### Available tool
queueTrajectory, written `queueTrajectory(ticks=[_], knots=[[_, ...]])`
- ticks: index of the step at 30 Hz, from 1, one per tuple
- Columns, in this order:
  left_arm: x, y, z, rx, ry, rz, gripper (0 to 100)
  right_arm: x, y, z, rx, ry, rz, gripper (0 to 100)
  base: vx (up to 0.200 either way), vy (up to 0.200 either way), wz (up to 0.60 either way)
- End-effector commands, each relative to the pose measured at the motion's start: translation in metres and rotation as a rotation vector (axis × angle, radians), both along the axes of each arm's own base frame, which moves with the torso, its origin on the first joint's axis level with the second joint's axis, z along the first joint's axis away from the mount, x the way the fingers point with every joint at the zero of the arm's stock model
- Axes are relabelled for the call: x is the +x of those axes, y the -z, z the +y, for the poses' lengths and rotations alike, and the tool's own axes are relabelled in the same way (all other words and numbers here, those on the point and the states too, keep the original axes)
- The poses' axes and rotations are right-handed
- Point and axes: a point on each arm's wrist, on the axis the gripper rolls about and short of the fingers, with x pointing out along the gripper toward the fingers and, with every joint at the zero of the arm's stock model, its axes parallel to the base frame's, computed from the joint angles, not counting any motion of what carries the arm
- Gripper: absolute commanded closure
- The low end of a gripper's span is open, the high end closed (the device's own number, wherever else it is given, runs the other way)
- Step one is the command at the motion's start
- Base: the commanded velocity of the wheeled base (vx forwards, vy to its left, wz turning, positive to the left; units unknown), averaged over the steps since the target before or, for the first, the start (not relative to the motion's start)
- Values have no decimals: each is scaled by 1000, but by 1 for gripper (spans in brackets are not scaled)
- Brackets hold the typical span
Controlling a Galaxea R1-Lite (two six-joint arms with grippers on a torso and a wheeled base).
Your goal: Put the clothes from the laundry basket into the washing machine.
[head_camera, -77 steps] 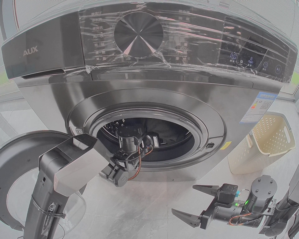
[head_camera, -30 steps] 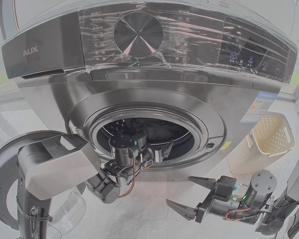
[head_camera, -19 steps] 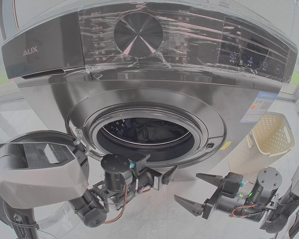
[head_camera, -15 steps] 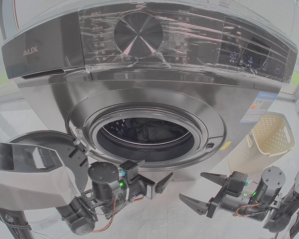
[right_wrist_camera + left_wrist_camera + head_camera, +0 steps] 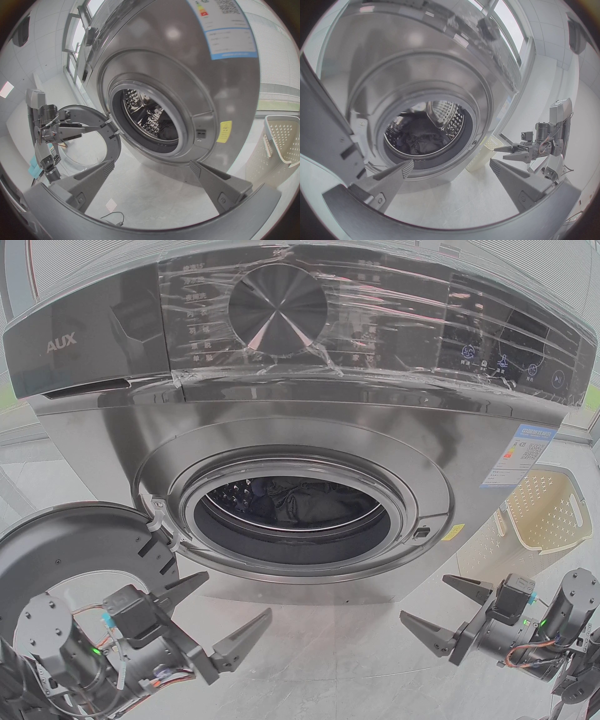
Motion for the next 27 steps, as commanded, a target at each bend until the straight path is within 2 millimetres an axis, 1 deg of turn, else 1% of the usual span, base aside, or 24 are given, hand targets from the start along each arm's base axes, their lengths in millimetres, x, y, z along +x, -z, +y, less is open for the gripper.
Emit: queueTrajectory(ticks=[1,3,7,9,10,11,16,17,18,19,21,23,27], knots=[[-31,-22,34,-57,-25,-71,0,-9,-17,-23,46,77,-60,0,-200,0,0],[-42,-26,47,-49,-42,-78,0,-12,-23,-31,58,106,-78,0,-200,0,0],[-45,-28,59,-47,-91,-89,0,-14,-23,-38,37,135,-67,0,-200,0,0],[-51,-30,72,-31,-139,-107,0,-22,-20,-48,-3,161,-11,0,-200,0,0],[-51,-30,72,-31,-139,-107,0,-22,-20,-48,-3,161,-11,0,-200,0,0],[-60,-30,83,-24,-166,-122,0,-31,-19,-58,-29,177,20,0,-200,0,0],[-82,-24,107,0,-236,-114,0,-53,-18,-78,-49,243,48,0,-200,0,0],[-83,-24,108,0,-239,-114,0,-54,-18,-79,-50,249,49,0,-200,0,0],[-91,-22,115,5,-265,-111,0,-62,-16,-90,-64,336,64,0,-200,0,0],[-96,-21,119,5,-281,-112,0,-68,-14,-96,-67,371,67,0,-200,0,0],[-105,-23,126,2,-319,-118,0,-82,-14,-105,-59,413,46,0,-200,0,0],[-114,-20,132,5,-351,-120,0,-93,-14,-113,-53,463,2,0,-200,0,0],[-129,-12,138,24,-373,-155,0,-108,-18,-120,-33,519,-111,0,-200,0,0]])
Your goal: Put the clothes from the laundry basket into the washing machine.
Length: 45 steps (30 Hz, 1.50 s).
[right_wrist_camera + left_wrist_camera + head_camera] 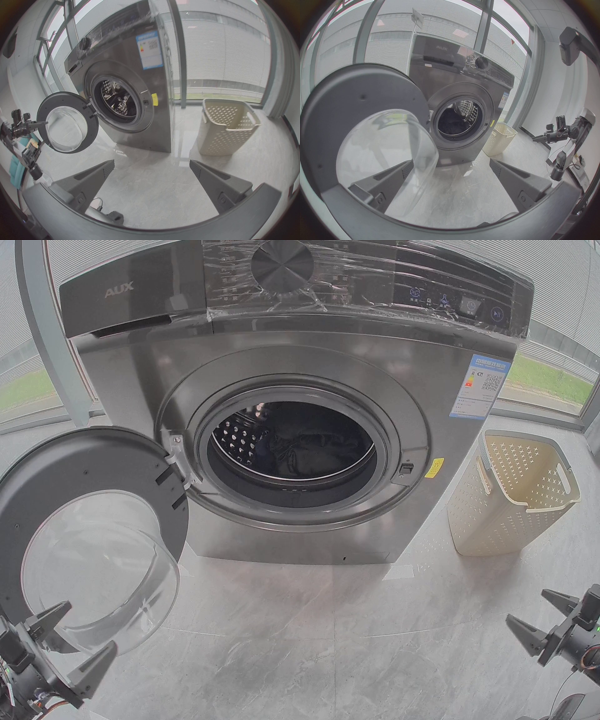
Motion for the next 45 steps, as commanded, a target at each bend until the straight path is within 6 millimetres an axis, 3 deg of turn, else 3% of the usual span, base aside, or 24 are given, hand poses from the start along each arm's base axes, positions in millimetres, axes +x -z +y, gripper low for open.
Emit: queueTrajectory(ticks=[1,9,13,16,25,45], knots=[[-38,0,22,-43,-108,-166,0,-41,-4,-24,24,151,-222,0,-200,0,0],[-48,7,24,-41,-196,-208,0,-59,2,-28,-10,176,-282,0,-200,0,0],[-55,37,25,-23,-270,-181,0,-80,26,-31,-14,182,-248,0,0,0,0],[-54,45,26,-13,-312,-111,0,-89,42,-32,-16,194,-203,0,-67,0,0],[-61,55,22,23,-491,-108,0,-93,47,-30,-41,364,-198,0,-111,0,0],[-62,60,21,29,-423,-79,0,-96,48,-30,-45,289,-239,0,0,30,0]])
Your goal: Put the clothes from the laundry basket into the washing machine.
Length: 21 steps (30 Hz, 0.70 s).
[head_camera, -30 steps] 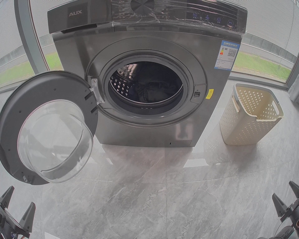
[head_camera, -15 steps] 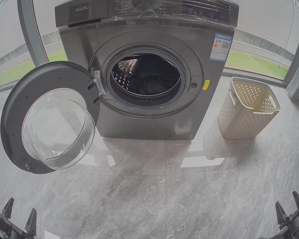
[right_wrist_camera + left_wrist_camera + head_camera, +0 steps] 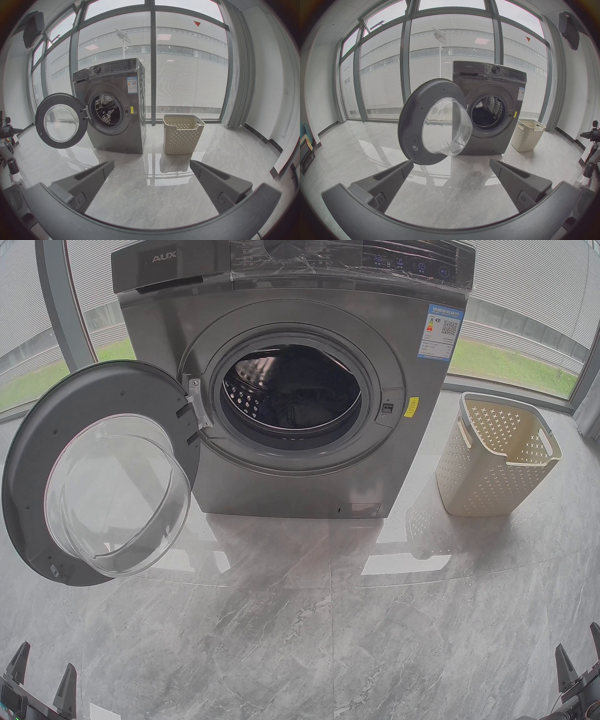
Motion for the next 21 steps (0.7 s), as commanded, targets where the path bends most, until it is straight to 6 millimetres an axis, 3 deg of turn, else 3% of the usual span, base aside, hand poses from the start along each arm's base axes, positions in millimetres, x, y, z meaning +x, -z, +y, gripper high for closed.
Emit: queueTrajectory(ticks=[1,21], knots=[[0,5,0,-3,-1,3,0,0,5,0,2,-3,3,0,0,200,0],[0,5,0,-12,-1,2,0,0,5,0,5,-2,4,0,0,200,0]])
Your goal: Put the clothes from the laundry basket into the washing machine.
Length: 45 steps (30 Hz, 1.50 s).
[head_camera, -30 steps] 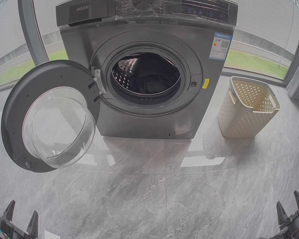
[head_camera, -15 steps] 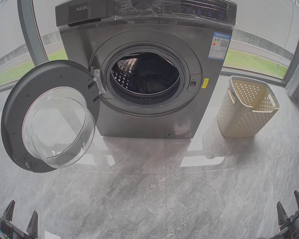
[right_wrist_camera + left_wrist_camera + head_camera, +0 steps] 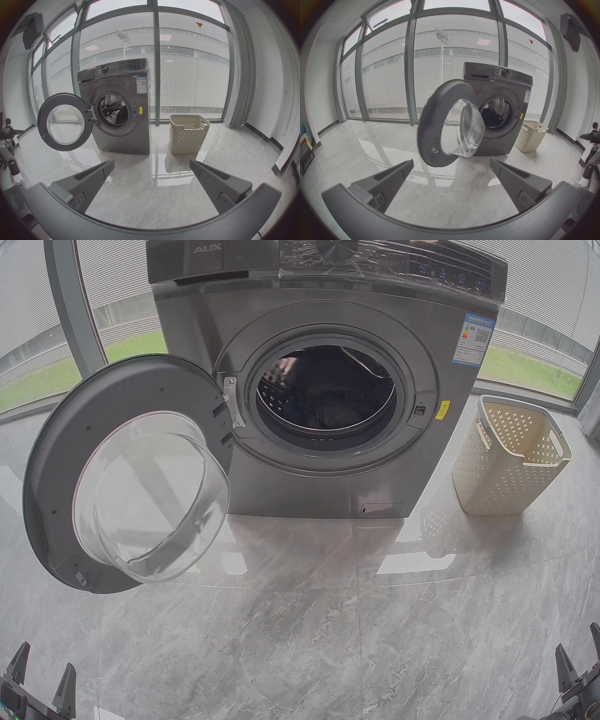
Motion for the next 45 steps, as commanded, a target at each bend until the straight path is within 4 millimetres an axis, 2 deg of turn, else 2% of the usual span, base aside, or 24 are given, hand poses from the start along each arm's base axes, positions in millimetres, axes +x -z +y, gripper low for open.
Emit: queueTrajectory(ticks=[1,11,27,29,30,31,34,35,36,39,45], knots=[[0,5,0,-1,-1,6,0,0,5,0,0,-1,6,0,0,200,0],[0,5,0,-1,1,6,0,0,5,0,0,-1,5,0,0,200,0],[0,4,0,33,3,-1,0,0,5,0,0,-1,5,0,0,0,0],[-4,-13,-1,16,18,-75,0,0,5,0,0,-1,5,0,0,0,0],[-13,-48,-2,-4,44,-181,0,0,5,0,-2,-2,5,0,0,0,0],[-15,-62,-2,-6,74,-192,0,0,5,0,-2,-1,5,0,0,0,0],[-1,-80,-3,-5,130,-104,0,0,5,0,-2,-1,6,0,0,0,0],[14,-86,-4,-5,164,-32,0,0,5,0,-2,-1,6,0,0,0,0],[17,-87,-4,-6,171,-17,0,0,5,0,-2,-1,5,0,0,0,0],[50,-104,-6,-29,277,47,0,0,5,0,-2,-1,5,0,0,0,0],[108,-115,-8,-78,333,143,0,0,5,0,-2,-1,5,0,0,0,0]])
